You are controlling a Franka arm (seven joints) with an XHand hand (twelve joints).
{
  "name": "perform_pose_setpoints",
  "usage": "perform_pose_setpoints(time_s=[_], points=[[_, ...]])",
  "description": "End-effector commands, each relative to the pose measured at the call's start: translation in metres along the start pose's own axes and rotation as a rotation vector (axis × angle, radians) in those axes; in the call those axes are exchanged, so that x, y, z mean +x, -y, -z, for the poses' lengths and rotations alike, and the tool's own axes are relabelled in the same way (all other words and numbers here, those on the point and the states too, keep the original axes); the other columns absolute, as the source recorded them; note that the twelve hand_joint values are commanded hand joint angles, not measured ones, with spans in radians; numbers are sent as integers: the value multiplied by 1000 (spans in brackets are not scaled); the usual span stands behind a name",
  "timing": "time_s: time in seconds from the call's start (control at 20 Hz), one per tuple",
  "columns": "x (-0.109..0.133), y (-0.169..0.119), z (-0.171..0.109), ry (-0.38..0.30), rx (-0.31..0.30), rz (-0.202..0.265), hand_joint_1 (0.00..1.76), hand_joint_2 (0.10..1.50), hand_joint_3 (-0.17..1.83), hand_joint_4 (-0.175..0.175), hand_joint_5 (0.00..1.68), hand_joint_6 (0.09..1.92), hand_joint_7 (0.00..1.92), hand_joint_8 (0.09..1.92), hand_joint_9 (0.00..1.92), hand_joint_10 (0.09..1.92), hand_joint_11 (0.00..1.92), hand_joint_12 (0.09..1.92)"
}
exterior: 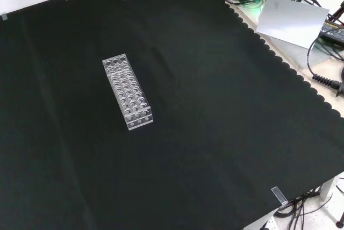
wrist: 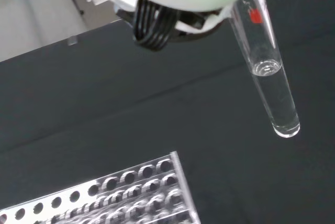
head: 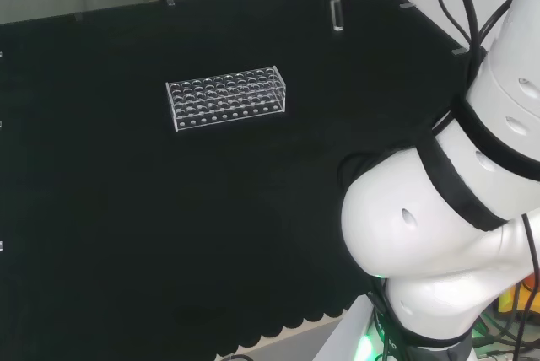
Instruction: Shake the test tube.
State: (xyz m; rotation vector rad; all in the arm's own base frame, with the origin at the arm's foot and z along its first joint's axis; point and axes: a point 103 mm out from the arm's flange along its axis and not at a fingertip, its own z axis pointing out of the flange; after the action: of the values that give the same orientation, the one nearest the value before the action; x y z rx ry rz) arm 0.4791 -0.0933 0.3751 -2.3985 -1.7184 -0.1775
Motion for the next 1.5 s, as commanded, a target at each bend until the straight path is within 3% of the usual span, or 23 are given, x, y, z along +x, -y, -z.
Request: perform_pose_setpoints(time_s=[0.05, 0.45, 0.7, 1.0, 1.5], points=[[73, 7, -21, -42, 35, 130, 1229, 630, 644, -175, 1386, 446, 1814, 489, 1765, 253, 1238, 945], [142, 21, -27, -119, 63, 246, 1229, 630, 645, -175, 1385, 448, 1812, 495, 1764, 253, 1238, 946], [152, 23, -27, -114, 58, 264, 1229, 630, 645, -175, 1385, 449, 1810, 498, 1764, 253, 1237, 946], [112, 12, -25, -93, 53, 192, 1229, 630, 646, -175, 1384, 450, 1809, 502, 1764, 254, 1238, 946], [-12, -9, 6, -14, -18, -16, 1229, 630, 646, -175, 1383, 452, 1806, 507, 1764, 255, 1237, 947]])
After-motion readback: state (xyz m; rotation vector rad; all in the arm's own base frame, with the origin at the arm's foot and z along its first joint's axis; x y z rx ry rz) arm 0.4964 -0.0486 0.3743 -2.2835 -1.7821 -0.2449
